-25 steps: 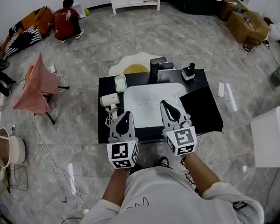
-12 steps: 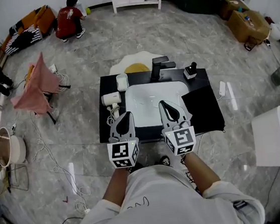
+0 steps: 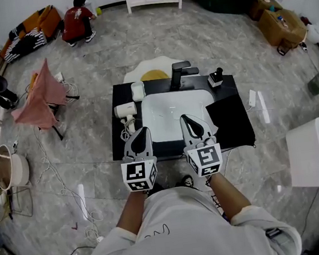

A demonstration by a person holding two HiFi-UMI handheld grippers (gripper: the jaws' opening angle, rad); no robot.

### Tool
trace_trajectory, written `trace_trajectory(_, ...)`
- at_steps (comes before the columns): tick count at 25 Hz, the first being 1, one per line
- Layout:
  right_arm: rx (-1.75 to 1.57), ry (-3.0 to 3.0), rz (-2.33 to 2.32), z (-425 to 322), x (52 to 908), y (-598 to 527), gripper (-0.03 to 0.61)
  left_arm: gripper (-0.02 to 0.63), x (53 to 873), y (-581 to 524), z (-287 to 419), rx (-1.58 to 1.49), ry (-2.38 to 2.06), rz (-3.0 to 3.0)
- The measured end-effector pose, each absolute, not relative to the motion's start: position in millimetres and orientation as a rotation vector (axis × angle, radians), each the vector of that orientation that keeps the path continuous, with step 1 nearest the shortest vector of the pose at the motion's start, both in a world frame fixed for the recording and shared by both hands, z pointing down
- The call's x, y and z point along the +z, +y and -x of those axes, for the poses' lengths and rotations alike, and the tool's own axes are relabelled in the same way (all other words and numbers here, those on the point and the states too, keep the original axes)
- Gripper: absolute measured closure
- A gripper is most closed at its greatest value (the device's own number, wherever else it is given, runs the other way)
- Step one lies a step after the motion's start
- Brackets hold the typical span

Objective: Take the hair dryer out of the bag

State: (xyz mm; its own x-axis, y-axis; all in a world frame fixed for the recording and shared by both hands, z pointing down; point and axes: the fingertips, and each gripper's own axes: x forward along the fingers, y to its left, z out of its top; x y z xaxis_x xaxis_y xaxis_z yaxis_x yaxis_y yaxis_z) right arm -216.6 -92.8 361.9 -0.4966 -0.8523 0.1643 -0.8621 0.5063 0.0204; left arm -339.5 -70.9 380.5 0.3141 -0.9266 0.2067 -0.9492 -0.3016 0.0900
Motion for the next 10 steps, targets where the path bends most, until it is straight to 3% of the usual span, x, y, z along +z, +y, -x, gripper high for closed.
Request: trace_trajectory(10, 0.110, -2.592, -1.480, 214.3, 368.1, -86.6, 0.580, 0.592, 387.5, -62.0, 337.9, 0.181, -1.722, -2.371)
